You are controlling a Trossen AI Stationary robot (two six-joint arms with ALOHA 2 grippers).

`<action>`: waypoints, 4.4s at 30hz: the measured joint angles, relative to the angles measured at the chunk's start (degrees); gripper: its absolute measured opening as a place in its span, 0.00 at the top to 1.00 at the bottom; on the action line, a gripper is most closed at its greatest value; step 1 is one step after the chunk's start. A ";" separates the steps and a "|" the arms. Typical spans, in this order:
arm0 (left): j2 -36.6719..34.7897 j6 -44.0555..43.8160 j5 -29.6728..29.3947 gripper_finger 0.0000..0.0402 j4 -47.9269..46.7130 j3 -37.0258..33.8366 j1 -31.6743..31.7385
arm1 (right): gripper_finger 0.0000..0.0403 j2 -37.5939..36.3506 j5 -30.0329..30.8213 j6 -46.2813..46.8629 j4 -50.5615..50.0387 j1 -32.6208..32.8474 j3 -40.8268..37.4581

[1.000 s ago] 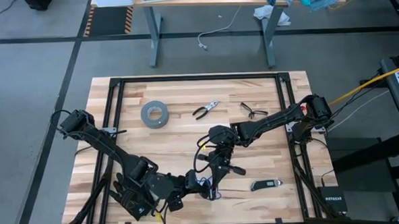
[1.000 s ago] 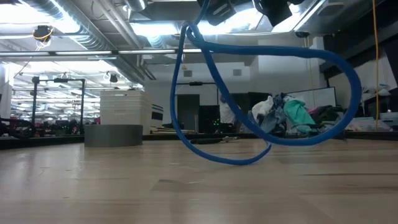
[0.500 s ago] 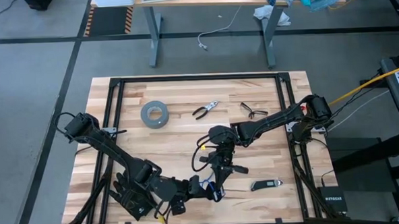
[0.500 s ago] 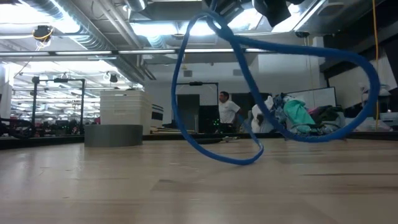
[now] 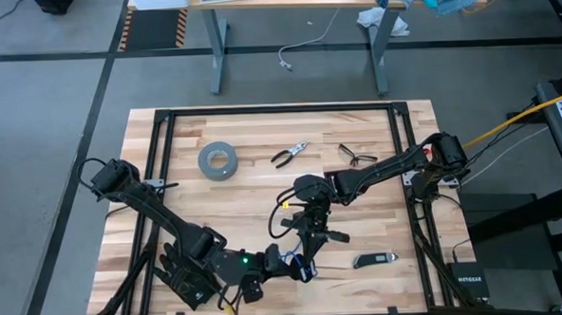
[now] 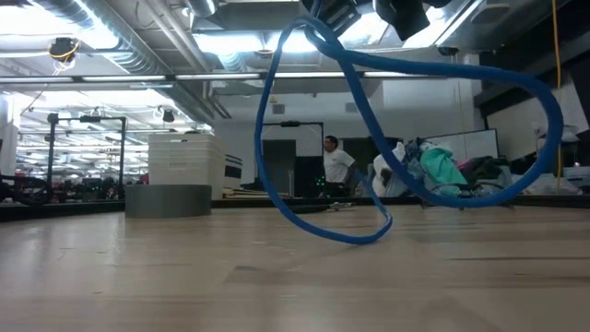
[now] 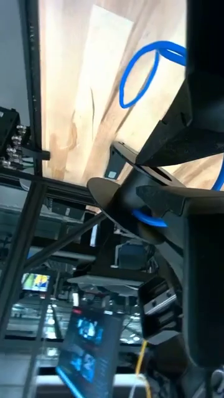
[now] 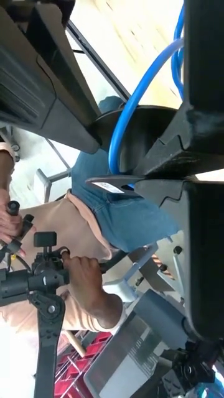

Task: Coil cords
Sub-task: Coil the blue wire cable onto the black spool

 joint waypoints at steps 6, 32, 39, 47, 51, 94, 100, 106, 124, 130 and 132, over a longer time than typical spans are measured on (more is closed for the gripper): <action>-0.07 -5.28 -6.54 0.82 -0.02 -0.04 -2.30 | 0.99 -0.02 1.16 -1.92 -0.14 0.02 0.02; -0.22 -76.12 -44.56 0.77 -8.32 -0.07 -11.19 | 0.99 -0.07 33.35 -13.03 -0.38 1.60 0.09; -0.24 -82.00 -50.16 0.77 -11.26 0.02 -14.55 | 0.99 -0.07 38.38 -15.29 -0.59 2.01 0.09; -0.24 -114.77 -51.47 0.77 -33.43 -0.24 -13.90 | 0.99 -0.04 45.17 -20.97 -0.74 3.57 0.07; -0.24 -123.29 -51.91 0.77 -38.87 -2.39 -13.90 | 0.99 -0.04 45.98 -22.19 -1.18 4.14 0.07; -0.24 -111.16 -39.64 0.83 -34.01 -4.00 -6.58 | 0.99 0.02 51.03 -26.63 -5.14 4.17 0.00; -0.22 -111.18 -39.64 0.99 -34.09 -4.00 -6.56 | 0.99 0.02 52.95 -26.64 -5.14 4.20 0.01; -0.22 -109.67 -39.65 0.99 -34.05 -4.00 -6.74 | 0.99 -0.07 53.07 -24.86 -5.83 4.24 0.05; -5.11 -108.62 -46.32 1.00 -34.15 -4.04 -10.44 | 0.57 -8.57 69.03 -10.33 -20.43 6.10 0.02; -10.46 -104.21 -48.56 1.00 -34.14 -4.02 -12.51 | 0.58 -7.15 85.96 -2.46 -10.32 11.34 -3.78; -12.06 -102.46 -49.14 1.00 -34.10 -4.02 -12.97 | 0.58 -6.40 88.86 -1.44 -3.06 12.55 -5.23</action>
